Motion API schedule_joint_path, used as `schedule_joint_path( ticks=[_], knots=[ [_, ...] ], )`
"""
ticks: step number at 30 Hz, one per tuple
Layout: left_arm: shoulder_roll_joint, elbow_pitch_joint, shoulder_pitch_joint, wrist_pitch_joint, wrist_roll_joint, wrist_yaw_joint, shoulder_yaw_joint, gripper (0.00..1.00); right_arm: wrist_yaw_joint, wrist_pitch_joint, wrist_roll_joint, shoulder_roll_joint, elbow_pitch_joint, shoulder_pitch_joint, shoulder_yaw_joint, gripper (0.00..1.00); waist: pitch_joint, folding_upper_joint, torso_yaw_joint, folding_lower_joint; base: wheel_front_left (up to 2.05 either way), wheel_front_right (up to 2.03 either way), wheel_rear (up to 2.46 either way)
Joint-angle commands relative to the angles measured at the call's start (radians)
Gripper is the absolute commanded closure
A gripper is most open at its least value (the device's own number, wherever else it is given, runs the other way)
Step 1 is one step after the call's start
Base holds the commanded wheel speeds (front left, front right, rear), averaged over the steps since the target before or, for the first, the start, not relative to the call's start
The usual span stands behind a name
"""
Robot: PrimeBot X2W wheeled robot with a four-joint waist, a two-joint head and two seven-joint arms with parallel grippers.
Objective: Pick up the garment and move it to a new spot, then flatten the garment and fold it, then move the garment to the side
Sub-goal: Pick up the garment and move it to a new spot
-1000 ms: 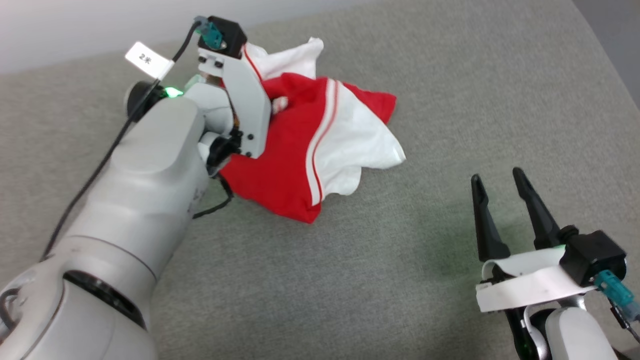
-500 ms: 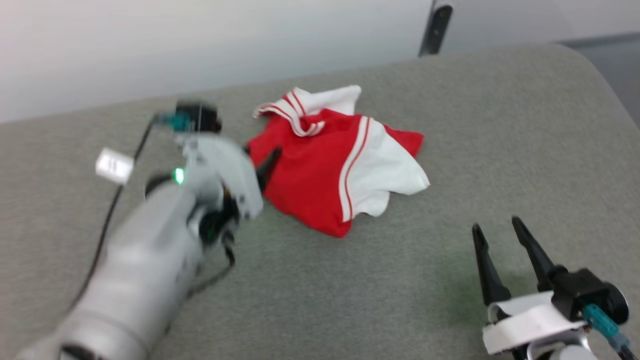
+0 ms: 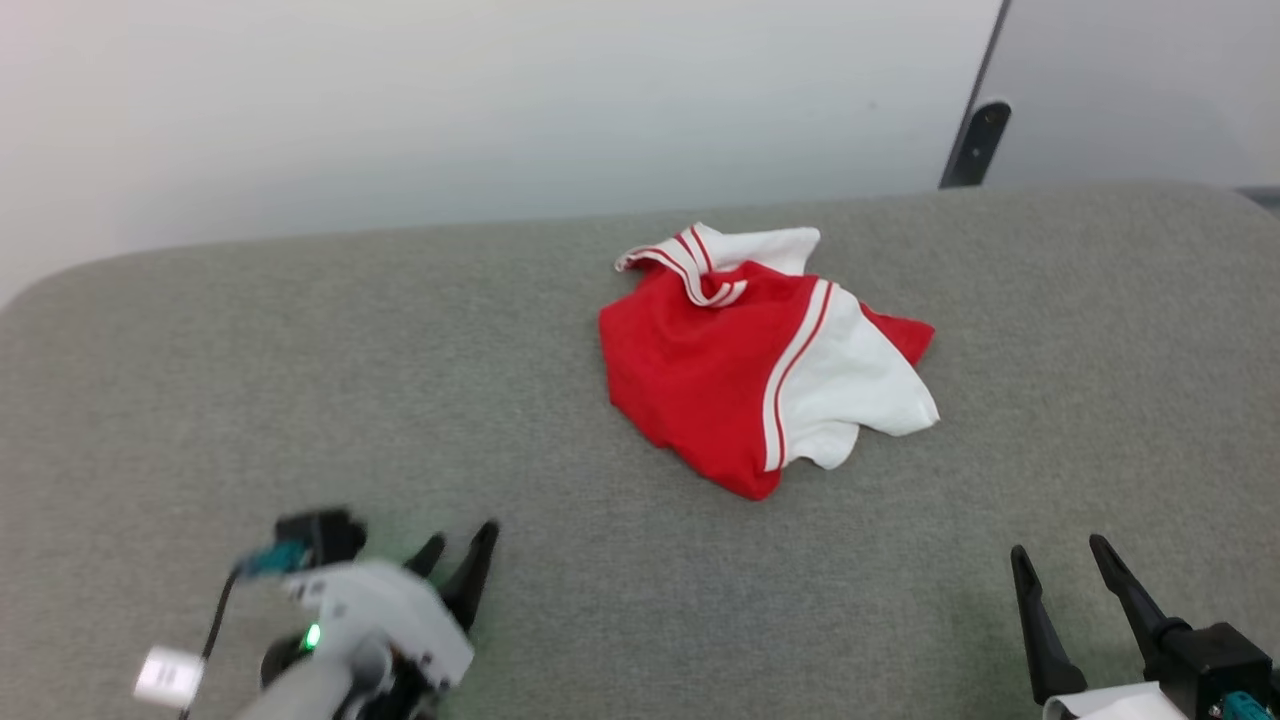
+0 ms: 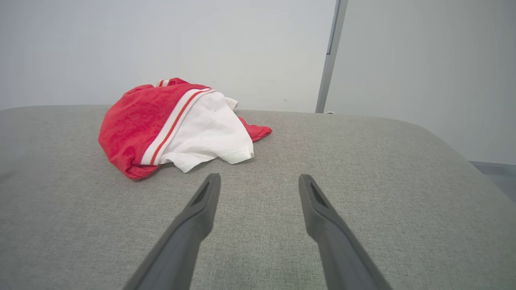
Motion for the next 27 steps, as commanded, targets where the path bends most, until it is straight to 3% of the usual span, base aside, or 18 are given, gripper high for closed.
schedule_joint_path(
  ticks=[1,6,9,12,13,17,23,27],
  knots=[
    [0.012,-0.02,0.048,-0.033,-0.005,0.014,0.015,0.0,-0.001,0.006,0.001,-0.008,-0.009,0.014,-0.004,0.0,-0.028,0.0,0.026,0.0,0.0,0.0,0.0],
    [0.064,-0.132,0.187,-0.093,0.046,0.083,0.06,0.0,-0.001,0.018,-0.002,-0.021,-0.025,0.024,-0.01,0.0,-0.053,0.0,0.035,0.0,0.0,0.0,0.0],
    [0.111,-0.256,0.264,-0.097,0.178,0.144,0.134,0.0,-0.001,0.025,0.0,-0.028,-0.032,0.027,-0.016,0.0,-0.063,0.0,0.042,0.0,0.0,0.0,0.0],
    [0.108,-0.388,0.393,-0.095,0.31,0.197,0.261,0.0,-0.001,0.03,0.001,-0.039,-0.037,0.03,-0.018,0.0,-0.076,0.0,0.046,0.0,0.0,0.0,0.0],
    [0.108,-0.388,0.393,-0.095,0.31,0.197,0.261,0.0,-0.001,0.03,0.001,-0.039,-0.037,0.03,-0.018,0.0,-0.076,0.0,0.046,0.0,0.0,0.0,0.0],
    [0.074,-0.536,0.518,-0.096,0.482,0.239,0.409,0.0,-0.001,0.038,0.011,-0.045,-0.045,0.027,-0.024,0.0,-0.085,0.0,0.044,0.0,0.0,0.0,0.0],
    [0.007,-0.688,0.626,-0.096,0.724,0.247,0.562,0.0,-0.001,0.054,0.047,-0.041,-0.068,0.006,-0.033,0.0,-0.095,0.0,0.033,0.0,0.0,0.0,0.0],
    [-0.037,-0.76,0.666,-0.096,0.829,0.223,0.63,0.0,-0.001,0.069,0.079,-0.041,-0.088,0.001,-0.046,0.0,-0.1,0.0,0.027,0.0,0.0,0.0,0.0]
  ],
)
